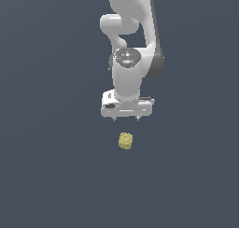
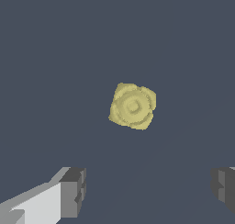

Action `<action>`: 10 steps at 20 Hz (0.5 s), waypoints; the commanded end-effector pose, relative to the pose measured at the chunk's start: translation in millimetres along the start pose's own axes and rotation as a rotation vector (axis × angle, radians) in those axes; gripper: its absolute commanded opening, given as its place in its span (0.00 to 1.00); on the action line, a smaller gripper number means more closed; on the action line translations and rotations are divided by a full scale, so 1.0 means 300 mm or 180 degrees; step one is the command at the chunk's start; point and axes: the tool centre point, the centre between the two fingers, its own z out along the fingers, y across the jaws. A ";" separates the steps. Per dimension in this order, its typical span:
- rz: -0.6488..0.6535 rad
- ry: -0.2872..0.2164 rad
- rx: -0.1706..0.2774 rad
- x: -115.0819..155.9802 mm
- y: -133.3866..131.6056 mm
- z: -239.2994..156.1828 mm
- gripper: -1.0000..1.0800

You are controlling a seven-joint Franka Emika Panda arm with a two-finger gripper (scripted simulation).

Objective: Pick up the object and move it to a goal position.

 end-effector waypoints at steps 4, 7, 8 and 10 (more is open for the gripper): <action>0.0216 -0.0005 -0.0015 0.043 0.001 0.056 0.96; 0.0390 -0.0007 -0.0032 0.076 0.003 0.103 0.96; 0.0451 -0.0007 -0.0039 0.087 0.003 0.120 0.96; 0.0559 -0.0007 -0.0052 0.107 0.004 0.150 0.96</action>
